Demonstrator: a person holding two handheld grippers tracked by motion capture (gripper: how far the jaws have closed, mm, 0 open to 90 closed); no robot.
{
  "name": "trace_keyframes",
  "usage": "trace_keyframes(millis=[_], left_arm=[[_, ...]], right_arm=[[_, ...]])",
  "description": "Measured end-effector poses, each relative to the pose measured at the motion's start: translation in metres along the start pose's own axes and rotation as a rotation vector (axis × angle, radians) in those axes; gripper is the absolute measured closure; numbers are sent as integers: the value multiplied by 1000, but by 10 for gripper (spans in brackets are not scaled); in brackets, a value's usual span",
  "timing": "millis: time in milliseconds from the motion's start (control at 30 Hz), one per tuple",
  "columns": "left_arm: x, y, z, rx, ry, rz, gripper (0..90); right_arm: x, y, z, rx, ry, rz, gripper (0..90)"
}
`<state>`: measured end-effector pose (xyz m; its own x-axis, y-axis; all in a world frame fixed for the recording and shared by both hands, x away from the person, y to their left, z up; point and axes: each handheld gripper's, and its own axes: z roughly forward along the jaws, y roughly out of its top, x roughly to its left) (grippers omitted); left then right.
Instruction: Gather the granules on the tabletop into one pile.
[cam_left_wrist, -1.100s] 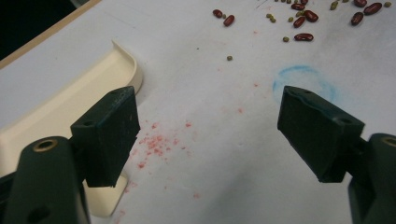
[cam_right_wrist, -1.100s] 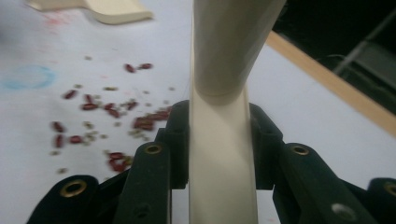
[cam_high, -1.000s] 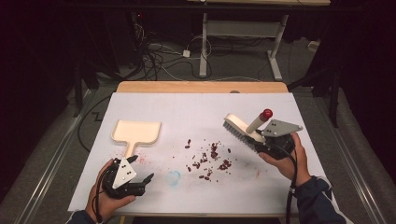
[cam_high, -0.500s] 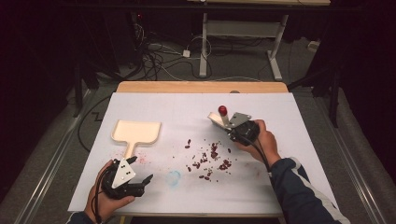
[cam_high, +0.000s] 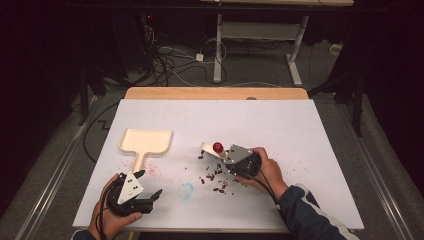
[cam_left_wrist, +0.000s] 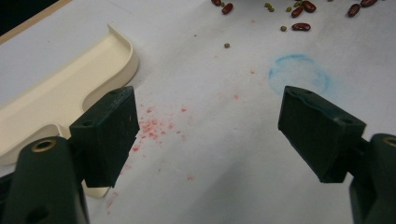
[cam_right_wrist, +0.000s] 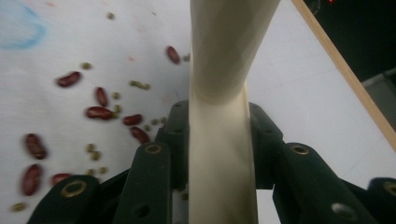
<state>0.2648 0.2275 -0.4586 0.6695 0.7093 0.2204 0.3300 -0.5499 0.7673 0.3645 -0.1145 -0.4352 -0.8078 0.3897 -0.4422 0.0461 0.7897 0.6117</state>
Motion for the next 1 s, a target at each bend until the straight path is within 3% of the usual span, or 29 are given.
trace_keyframes(millis=[167, 233, 367, 433, 533, 567, 600, 633, 667, 700, 800, 867, 1000], left_arm=[[1, 1, 1, -3, 9, -6, 196], [0, 2, 1, -6, 10, -5, 196], [2, 3, -2, -11, 31, -1, 193], [5, 3, -6, -28, 49, -13, 187], [10, 1, -11, -40, 60, -52, 187], [10, 1, -11, -41, 63, -55, 187], [10, 1, -12, -40, 67, -52, 187], [10, 1, -12, -44, 69, -54, 187], [10, 1, -13, -46, 69, -55, 187], [10, 1, -13, -47, 71, -53, 187], [11, 0, -15, -45, 86, -49, 187], [13, 0, -18, -52, 114, -54, 187], [18, -4, -19, -57, 120, -84, 188]], right_arm=[[0, -1, -9, -29, -10, 2, 673], [-10, -1, -16, -67, -32, 68, 673], [-16, 2, -30, -111, -39, 117, 673], [-19, 5, -40, -156, 2, 176, 673], [-16, 11, -51, -203, 102, 280, 673], [-13, 14, -54, -212, 140, 315, 673], [-3, 19, -54, -228, 212, 384, 673], [3, 21, -53, -225, 247, 409, 673], [10, 22, -51, -218, 284, 429, 673], [10, 22, -51, -218, 284, 429, 673], [38, 31, -33, -174, 388, 448, 673], [42, 33, -27, -166, 395, 456, 672], [47, 37, -6, -157, 422, 517, 673]])
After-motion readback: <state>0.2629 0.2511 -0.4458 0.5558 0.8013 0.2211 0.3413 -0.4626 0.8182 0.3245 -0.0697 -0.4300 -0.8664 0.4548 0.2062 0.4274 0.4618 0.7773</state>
